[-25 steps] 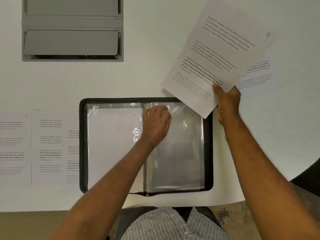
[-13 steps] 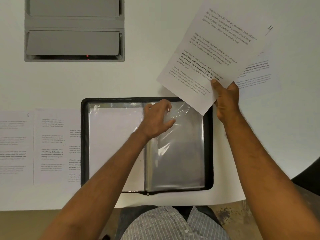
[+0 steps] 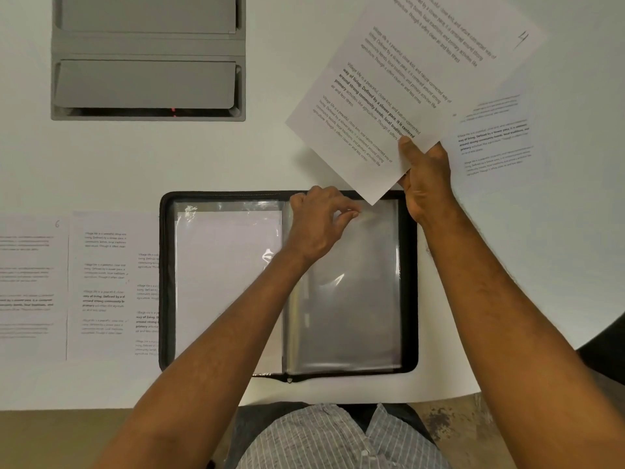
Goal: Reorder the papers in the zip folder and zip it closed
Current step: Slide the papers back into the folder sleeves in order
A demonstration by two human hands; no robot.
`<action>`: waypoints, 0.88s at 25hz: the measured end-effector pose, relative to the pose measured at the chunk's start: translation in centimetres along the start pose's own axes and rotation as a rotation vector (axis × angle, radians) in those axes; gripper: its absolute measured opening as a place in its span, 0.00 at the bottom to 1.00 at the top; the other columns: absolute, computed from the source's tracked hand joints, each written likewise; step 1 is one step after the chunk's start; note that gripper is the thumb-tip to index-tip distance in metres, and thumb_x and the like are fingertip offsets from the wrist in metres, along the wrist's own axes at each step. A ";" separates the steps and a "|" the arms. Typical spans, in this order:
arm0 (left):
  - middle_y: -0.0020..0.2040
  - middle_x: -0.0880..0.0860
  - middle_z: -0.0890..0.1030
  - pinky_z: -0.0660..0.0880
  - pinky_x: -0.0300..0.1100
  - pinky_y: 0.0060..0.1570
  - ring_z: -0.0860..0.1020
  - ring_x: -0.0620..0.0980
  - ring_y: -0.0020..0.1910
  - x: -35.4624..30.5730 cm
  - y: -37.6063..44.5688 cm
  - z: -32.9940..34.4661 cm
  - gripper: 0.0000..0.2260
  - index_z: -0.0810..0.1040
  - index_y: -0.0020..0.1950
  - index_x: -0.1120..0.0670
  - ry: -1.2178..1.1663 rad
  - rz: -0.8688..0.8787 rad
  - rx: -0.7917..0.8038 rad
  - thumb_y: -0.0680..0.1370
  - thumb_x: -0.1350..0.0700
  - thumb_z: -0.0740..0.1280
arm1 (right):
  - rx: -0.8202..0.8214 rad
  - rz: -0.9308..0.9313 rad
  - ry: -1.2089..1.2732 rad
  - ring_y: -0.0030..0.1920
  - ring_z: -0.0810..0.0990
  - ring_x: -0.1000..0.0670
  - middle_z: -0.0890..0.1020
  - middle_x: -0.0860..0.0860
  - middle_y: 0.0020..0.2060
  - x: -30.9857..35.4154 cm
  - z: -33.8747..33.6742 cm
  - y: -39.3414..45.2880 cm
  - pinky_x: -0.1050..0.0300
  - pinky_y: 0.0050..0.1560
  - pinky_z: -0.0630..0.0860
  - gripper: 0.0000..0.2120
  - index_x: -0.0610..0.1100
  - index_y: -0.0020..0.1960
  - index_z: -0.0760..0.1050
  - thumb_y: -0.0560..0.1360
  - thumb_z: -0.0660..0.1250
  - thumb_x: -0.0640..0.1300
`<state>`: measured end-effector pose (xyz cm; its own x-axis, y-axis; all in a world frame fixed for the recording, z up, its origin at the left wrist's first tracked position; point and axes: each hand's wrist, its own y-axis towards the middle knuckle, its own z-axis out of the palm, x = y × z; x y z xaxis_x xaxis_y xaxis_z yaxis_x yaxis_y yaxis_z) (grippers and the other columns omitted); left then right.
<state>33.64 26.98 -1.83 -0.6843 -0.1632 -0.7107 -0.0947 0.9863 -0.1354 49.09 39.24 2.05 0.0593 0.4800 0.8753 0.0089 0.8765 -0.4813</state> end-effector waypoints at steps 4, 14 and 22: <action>0.48 0.45 0.82 0.60 0.50 0.50 0.76 0.50 0.52 -0.2 0.2 0.2 0.06 0.86 0.55 0.41 0.022 0.010 -0.049 0.79 0.48 0.71 | 0.011 -0.015 -0.038 0.56 0.85 0.50 0.83 0.55 0.57 -0.1 0.6 0.3 0.48 0.55 0.84 0.13 0.54 0.64 0.73 0.83 0.65 0.39; 0.52 0.43 0.85 0.61 0.50 0.52 0.77 0.49 0.54 -0.4 0.3 0.3 0.06 0.86 0.54 0.41 0.044 -0.016 -0.062 0.79 0.46 0.71 | -0.011 -0.025 -0.072 0.54 0.85 0.51 0.84 0.57 0.55 0.0 1.4 0.5 0.46 0.55 0.84 0.13 0.53 0.65 0.73 0.83 0.65 0.40; 0.46 0.40 0.86 0.69 0.56 0.59 0.82 0.43 0.46 -0.5 0.4 1.2 0.05 0.82 0.50 0.45 -0.047 -0.066 -0.035 0.80 0.46 0.69 | 0.003 -0.113 -0.233 0.55 0.83 0.59 0.82 0.58 0.58 -0.3 0.9 -0.3 0.57 0.54 0.83 0.15 0.52 0.68 0.72 0.83 0.65 0.41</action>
<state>34.83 27.40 -2.34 -0.6411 -0.2280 -0.7328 -0.1642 0.9735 -0.1593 48.17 38.89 1.93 -0.1735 0.3740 0.9111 -0.0005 0.9251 -0.3798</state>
